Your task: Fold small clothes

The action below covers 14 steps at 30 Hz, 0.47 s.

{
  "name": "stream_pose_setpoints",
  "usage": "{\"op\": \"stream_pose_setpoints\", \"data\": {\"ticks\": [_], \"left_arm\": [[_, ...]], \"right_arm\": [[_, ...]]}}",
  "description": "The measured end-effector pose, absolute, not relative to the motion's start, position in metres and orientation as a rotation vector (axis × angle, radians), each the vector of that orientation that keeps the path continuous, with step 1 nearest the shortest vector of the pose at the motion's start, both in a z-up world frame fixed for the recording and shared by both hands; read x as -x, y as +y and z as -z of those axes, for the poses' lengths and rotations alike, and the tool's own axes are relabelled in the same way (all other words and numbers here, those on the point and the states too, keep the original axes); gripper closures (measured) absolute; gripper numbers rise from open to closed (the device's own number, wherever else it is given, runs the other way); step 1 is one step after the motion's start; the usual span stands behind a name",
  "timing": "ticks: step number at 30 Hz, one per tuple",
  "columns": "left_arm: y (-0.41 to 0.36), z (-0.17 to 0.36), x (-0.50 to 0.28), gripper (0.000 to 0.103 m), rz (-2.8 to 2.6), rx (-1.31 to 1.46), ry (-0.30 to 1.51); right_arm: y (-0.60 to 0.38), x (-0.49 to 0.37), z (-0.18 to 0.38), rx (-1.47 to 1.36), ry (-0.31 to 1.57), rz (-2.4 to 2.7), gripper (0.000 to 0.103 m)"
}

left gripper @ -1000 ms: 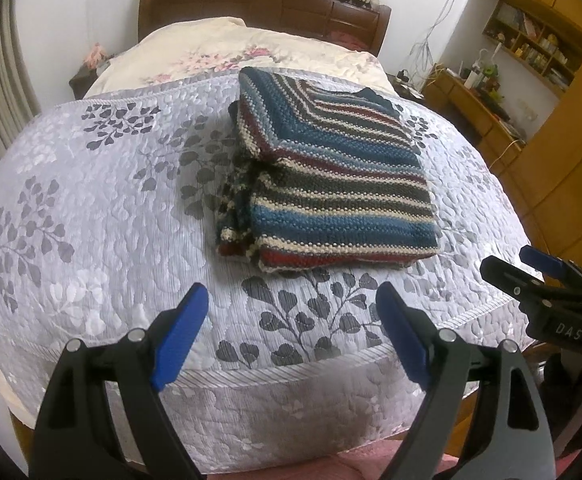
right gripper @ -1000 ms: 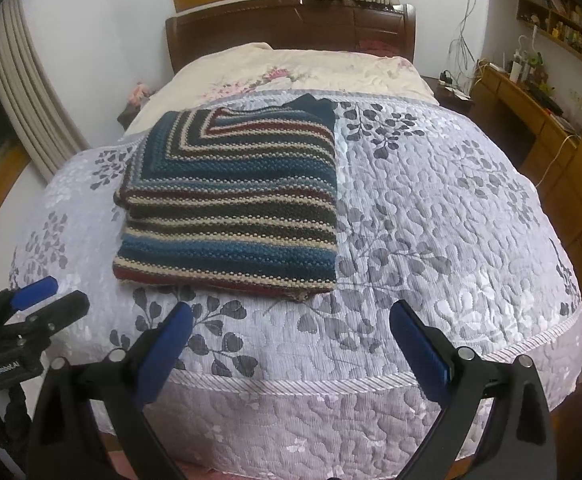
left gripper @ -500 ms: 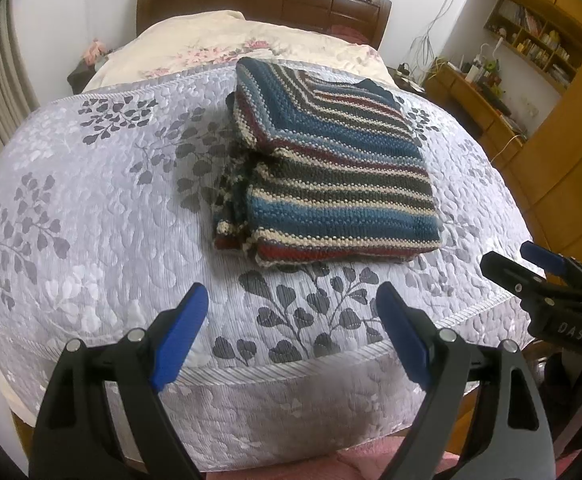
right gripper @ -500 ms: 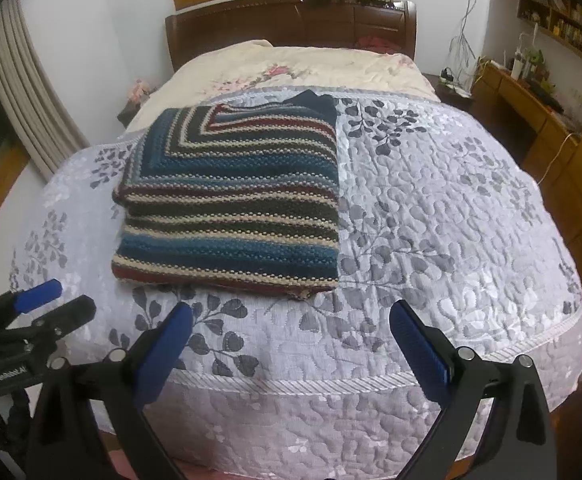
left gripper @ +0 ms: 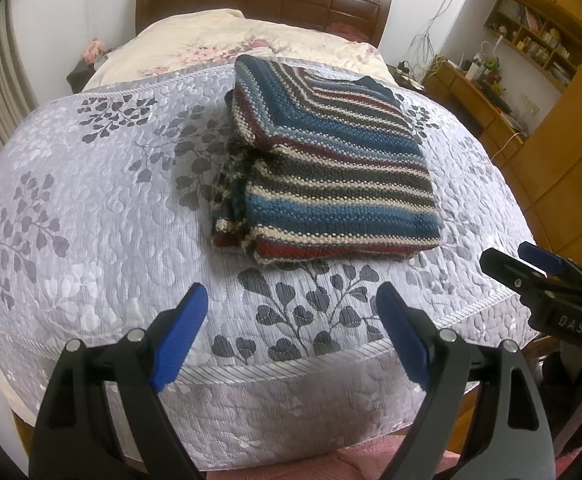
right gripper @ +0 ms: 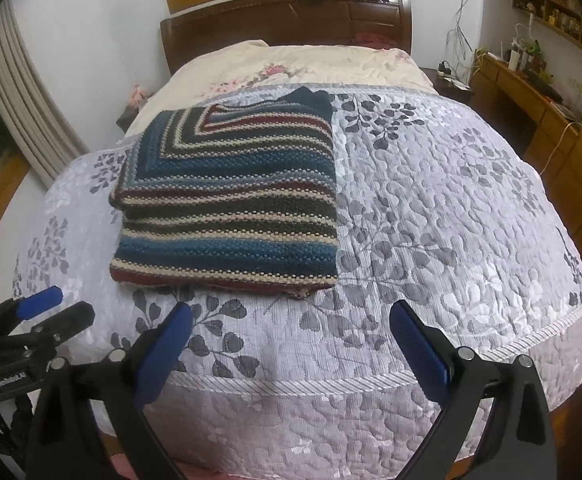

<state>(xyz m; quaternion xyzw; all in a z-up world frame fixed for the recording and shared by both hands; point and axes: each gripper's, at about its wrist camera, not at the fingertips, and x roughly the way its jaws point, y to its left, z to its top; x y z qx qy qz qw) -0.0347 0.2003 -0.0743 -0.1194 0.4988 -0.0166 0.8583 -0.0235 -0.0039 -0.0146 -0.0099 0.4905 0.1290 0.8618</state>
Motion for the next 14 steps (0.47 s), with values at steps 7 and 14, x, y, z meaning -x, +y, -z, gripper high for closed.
{"op": "stream_pose_setpoints", "data": {"ticks": [7, 14], "left_arm": [[0.2008, 0.0744, 0.0343, 0.018, 0.035, 0.250, 1.049], [0.1996, 0.0744, 0.0343, 0.018, 0.034, 0.252, 1.046]], "right_arm": [[-0.0035, 0.0236, 0.0153, 0.026, 1.035, -0.267, 0.004], [-0.0052, 0.0234, 0.0154, 0.030, 1.036, -0.255, 0.004]]}}
